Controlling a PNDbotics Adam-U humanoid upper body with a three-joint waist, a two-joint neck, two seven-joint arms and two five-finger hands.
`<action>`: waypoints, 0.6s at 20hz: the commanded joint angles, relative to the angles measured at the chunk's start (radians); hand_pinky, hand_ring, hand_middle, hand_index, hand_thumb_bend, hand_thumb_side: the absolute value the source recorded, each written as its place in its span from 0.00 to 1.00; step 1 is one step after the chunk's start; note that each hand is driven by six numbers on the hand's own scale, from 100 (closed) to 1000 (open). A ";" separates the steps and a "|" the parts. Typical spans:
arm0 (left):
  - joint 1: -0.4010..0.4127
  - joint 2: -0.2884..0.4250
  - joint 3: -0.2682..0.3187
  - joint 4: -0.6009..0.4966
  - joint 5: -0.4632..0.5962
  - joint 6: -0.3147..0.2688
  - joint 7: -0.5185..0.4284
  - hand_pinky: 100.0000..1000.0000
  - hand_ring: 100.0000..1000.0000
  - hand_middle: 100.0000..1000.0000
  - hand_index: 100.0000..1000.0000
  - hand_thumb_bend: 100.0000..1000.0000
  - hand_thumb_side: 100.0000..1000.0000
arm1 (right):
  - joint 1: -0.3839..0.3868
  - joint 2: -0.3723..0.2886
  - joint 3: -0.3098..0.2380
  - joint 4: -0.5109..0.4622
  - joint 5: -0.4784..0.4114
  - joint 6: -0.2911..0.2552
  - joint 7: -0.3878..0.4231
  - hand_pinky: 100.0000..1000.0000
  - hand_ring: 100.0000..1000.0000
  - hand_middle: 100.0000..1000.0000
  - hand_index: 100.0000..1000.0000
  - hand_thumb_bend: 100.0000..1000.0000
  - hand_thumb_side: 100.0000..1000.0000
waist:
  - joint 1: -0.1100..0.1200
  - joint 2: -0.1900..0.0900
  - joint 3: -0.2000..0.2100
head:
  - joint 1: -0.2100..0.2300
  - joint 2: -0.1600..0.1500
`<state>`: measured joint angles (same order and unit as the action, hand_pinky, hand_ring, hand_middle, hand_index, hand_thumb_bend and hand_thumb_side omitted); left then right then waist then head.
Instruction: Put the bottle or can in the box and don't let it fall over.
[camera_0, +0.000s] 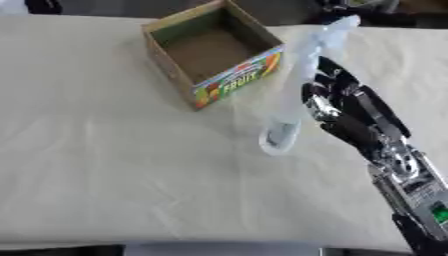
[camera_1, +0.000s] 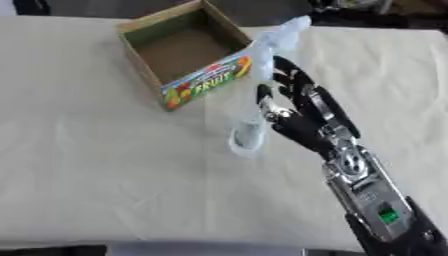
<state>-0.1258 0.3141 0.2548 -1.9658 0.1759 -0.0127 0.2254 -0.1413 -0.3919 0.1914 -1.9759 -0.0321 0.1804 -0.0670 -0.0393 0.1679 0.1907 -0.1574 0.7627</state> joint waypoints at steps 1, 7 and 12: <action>-0.006 0.009 -0.001 -0.009 -0.001 -0.001 -0.004 1.00 0.60 0.68 0.71 0.47 0.27 | -0.013 -0.012 -0.006 -0.024 -0.006 0.008 -0.001 1.00 1.00 1.00 1.00 0.00 0.41 | 0.003 -0.006 0.000 | -0.003 -0.002; -0.006 0.009 -0.001 -0.009 -0.001 0.000 -0.004 1.00 0.60 0.69 0.71 0.47 0.27 | -0.018 0.000 0.002 -0.024 -0.018 0.004 -0.004 1.00 1.00 1.00 1.00 0.00 0.41 | 0.001 -0.004 0.004 | -0.003 0.002; -0.008 0.010 -0.001 -0.009 0.000 -0.001 -0.005 1.00 0.60 0.69 0.71 0.47 0.27 | -0.021 0.006 0.006 -0.024 -0.016 0.023 0.001 1.00 1.00 1.00 1.00 0.00 0.42 | 0.000 -0.003 0.007 | -0.003 0.002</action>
<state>-0.1258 0.3138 0.2547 -1.9657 0.1761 -0.0126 0.2247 -0.1499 -0.3813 0.1983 -1.9759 -0.0481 0.1978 -0.0646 -0.0415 0.1723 0.1974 -0.1584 0.7629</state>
